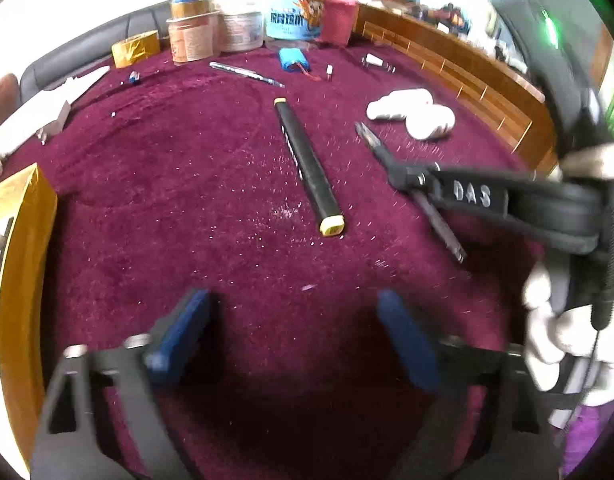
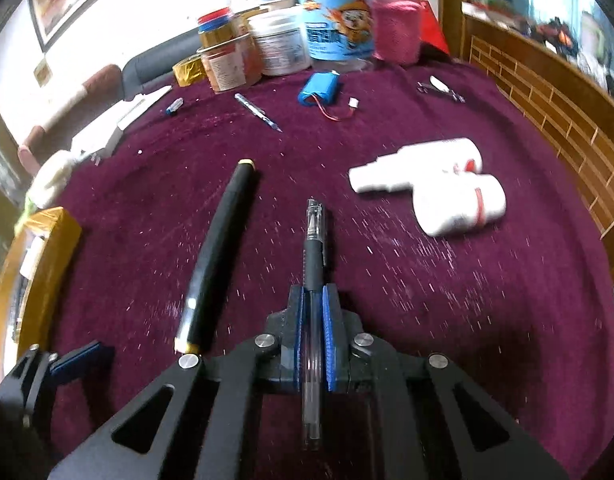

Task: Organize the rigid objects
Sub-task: 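Grasp the yellow-capped black marker with the left tool while the right holds the pen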

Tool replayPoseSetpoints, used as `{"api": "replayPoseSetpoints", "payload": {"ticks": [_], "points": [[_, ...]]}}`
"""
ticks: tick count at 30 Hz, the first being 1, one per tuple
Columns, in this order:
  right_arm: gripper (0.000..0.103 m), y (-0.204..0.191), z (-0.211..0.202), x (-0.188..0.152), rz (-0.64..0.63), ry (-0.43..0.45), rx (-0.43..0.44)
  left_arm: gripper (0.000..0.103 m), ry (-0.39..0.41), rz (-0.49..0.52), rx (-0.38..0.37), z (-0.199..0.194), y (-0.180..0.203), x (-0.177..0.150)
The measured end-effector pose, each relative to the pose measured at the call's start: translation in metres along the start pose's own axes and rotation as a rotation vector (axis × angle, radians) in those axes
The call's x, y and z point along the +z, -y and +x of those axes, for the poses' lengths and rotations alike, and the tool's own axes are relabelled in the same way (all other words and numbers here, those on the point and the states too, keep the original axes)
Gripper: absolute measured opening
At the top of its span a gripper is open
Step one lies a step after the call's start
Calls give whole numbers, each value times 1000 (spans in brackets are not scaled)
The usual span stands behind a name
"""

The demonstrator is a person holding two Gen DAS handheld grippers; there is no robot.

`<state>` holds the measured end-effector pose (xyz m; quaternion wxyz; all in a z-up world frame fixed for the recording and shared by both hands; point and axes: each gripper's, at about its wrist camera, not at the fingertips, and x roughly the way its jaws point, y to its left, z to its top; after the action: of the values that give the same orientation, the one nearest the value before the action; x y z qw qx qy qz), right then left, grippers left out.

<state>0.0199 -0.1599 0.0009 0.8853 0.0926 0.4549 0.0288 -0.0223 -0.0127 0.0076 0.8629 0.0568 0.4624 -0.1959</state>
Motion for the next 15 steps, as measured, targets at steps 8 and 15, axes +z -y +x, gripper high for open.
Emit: {"api": "replayPoseSetpoints", "payload": {"ticks": [8, 15], "points": [[13, 18, 7, 7, 82, 36, 116, 55, 18, -80, -72, -6, -17, 33], [13, 29, 7, 3, 134, 74, 205, 54, -3, -53, 0, 35, -1, 72]]}}
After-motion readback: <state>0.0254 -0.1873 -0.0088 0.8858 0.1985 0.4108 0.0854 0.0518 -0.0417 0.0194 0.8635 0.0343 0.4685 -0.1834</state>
